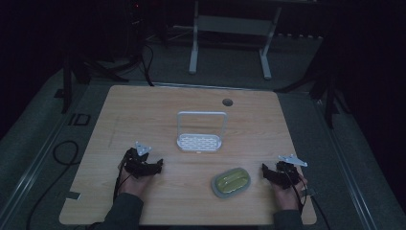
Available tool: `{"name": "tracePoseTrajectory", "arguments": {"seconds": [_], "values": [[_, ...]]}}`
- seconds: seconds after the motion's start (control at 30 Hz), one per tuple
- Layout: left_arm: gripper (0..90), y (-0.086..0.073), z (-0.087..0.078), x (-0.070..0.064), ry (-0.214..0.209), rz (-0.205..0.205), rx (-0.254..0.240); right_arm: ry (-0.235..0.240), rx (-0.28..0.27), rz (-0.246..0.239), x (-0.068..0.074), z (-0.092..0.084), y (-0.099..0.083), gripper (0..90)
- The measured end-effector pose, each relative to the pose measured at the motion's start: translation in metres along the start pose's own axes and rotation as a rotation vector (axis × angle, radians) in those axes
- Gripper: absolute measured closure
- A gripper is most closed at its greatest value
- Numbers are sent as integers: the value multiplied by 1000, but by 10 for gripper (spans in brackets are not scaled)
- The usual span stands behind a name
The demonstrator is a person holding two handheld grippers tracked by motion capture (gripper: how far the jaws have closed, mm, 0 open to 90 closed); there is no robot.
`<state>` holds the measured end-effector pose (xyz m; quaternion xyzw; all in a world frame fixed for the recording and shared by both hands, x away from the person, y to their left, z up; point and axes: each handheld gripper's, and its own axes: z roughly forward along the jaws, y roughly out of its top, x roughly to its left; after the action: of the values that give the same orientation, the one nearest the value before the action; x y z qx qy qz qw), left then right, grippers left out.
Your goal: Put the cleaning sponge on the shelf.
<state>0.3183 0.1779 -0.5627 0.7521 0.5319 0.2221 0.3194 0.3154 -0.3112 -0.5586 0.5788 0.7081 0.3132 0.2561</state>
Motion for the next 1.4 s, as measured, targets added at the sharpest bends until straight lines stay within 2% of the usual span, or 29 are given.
{"name": "tracePoseTrajectory", "arguments": {"seconds": [0.03, 0.17, 0.27, 0.33, 0.37, 0.4, 0.47, 0.5, 0.53, 0.63, 0.73, 0.8, 0.97, 1.03, 1.07, 1.13, 1.2, 1.4], "values": [[233, 0, -1, 1, 2, -7, -2, 20, 11, -21, 0, 0, 0, 194], [391, 0, -5, 3, 8, -3, 1, 26, 14, -31, 1, 0, 0, 176], [425, 0, -7, 3, 17, -4, 2, 27, 8, -24, 2, -3, -3, 228], [439, 0, -8, 3, -3, -9, -8, 45, 5, -23, 4, -9, -5, 277], [444, 0, -8, 3, -3, -9, -8, 46, -8, -21, 5, -12, -6, 325], [444, 0, -9, 3, -6, -10, -13, 46, -8, -21, 5, -12, -6, 325], [458, 0, -11, 2, -13, -7, -21, 67, -30, -33, 10, -22, -7, 408], [460, 0, -11, 2, -13, -7, -21, 67, -30, -33, 10, -22, -7, 408], [464, 1, -12, 2, -19, -8, -21, 77, -35, -57, 16, -29, -10, 450], [476, 0, -15, 2, -33, -3, -27, 79, -34, -101, 24, -36, -14, 501], [479, 0, -17, 1, -42, 4, -26, 103, -19, -127, 31, -40, -17, 508], [479, 0, -19, -1, -51, 14, -26, 103, -15, -137, 33, -41, -18, 509], [484, 0, -24, -8, -75, 40, -29, 130, 14, -204, 45, -42, -23, 522], [483, 0, -25, -10, -78, 44, -31, 133, 17, -212, 47, -42, -23, 522], [484, 0, -27, -13, -87, 57, -37, 140, 23, -235, 51, -41, -24, 520], [484, 0, -27, -13, -87, 57, -37, 141, 27, -242, 54, -41, -24, 520], [485, 1, -32, -17, -108, 73, -55, 149, 25, -252, 57, -41, -24, 519], [489, 3, -38, -25, -139, 99, -68, 184, 22, -270, 66, -43, -26, 513]]}}
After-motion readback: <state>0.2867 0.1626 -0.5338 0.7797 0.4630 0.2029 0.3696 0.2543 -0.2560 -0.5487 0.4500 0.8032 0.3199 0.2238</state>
